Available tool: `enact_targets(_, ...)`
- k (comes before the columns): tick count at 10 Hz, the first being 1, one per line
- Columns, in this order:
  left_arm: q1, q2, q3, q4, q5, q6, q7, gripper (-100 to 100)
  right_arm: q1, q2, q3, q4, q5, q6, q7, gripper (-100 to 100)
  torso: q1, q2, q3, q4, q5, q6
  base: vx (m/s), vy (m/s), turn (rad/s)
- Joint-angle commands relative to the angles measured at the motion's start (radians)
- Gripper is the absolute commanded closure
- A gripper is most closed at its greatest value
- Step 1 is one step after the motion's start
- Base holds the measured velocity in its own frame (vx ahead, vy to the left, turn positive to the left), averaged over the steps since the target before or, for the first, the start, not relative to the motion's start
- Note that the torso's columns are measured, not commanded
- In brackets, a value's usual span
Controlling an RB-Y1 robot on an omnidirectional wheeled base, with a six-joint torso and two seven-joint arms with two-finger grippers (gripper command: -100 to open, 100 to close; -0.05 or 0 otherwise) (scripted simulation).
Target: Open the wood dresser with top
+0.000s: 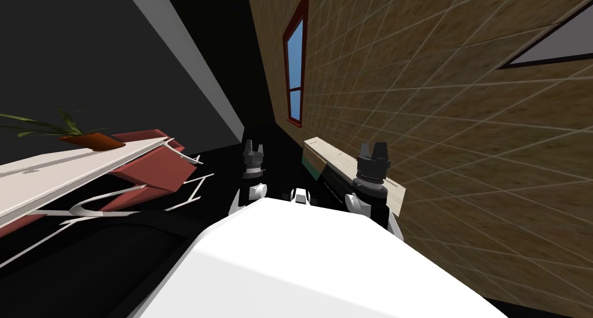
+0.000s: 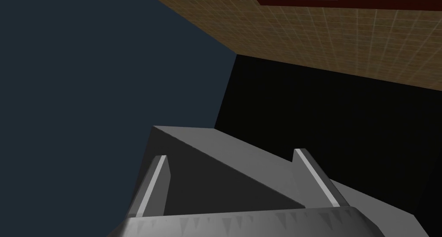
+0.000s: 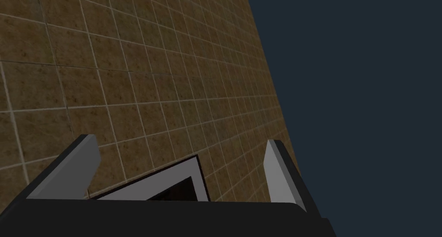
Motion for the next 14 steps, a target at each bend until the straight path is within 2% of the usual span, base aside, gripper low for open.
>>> enact_targets(1, 0.0, 0.0, 0.0, 0.0, 0.0, 0.0, 0.0, 0, 0.0, -0.04, 0.03, 0.052, 0.054, 0.012, 0.078, -100, 0.001, 0.001, 0.001, 0.0, 0.0, 0.0, 0.09, 0.004, 0.021)
enact_targets(2, 0.0, 0.0, 0.0, 0.0, 0.0, 0.0, 0.0, 0, 0.0, -0.04, 0.03, 0.052, 0.054, 0.012, 0.086, -100, 0.001, 0.001, 0.001, 0.0, 0.0, 0.0, 0.067, 0.007, 0.008)
enact_targets(4, 0.0, 0.0, 0.0, 0.0, 0.0, 0.0, 0.0, 0, -0.009, -0.071, 0.056, 0.097, 0.104, 0.029, 0.147, -100, 0.001, 0.003, 0.002, 0.001, 0.0, 0.0, 0.067, 0.008, 0.02)
enact_targets(7, 0.0, 0.0, 0.0, 0.0, 0.0, 0.0, 0.0, 0, -0.014, -0.086, 0.07, 0.121, 0.131, 0.038, 0.205, -100, 0.001, 0.001, 0.001, 0.0, 0.0, 0.0, 0.066, 0.005, 0.014)
enact_targets(8, 0.0, 0.0, 0.0, 0.0, 0.0, 0.0, 0.0, 0, -0.019, -0.102, 0.085, 0.146, 0.16, 0.048, 0.242, -100, 0.001, 0.002, 0.001, 0.001, 0.0, 0.0, 0.071, 0.006, 0.019)
enact_targets(9, 0.0, 0.0, 0.0, 0.0, 0.0, 0.0, 0.0, 0, -0.019, -0.102, 0.085, 0.146, 0.16, 0.048, 0.248, -100, 0.001, 0.001, 0.001, 0.0, 0.0, 0.0, 0.05, 0.004, 0.014)
enact_targets(11, 0.0, 0.0, 0.0, 0.0, 0.0, 0.0, 0.0, 0, -0.03, -0.133, 0.116, 0.2, 0.22, 0.068, 0.318, -100, 0.0, 0.001, 0.001, 0.0, 0.0, 0.0, 0.08, 0.0, 0.025)
enact_targets(12, 0.0, 0.0, 0.0, 0.0, 0.0, 0.0, 0.0, 0, -0.03, -0.133, 0.116, 0.2, 0.22, 0.068, 0.341, -100, 0.001, -0.001, 0.0, 0.0, 0.0, 0.0, 0.079, 0.001, 0.013)
enact_targets(13, 0.0, 0.0, 0.0, 0.0, 0.0, 0.0, 0.0, 0, -0.035, -0.148, 0.132, 0.228, 0.251, 0.078, 0.373, -100, 0.001, 0.001, 0.0, 0.0, 0.0, 0.0, 0.073, 0.006, 0.023)
enact_targets(14, 0.0, 0.0, 0.0, 0.0, 0.0, 0.0, 0.0, 0, -0.035, -0.148, 0.132, 0.228, 0.251, 0.078, 0.389, -100, 0.001, 0.001, 0.001, 0.0, 0.0, 0.0, 0.063, 0.002, 0.01)
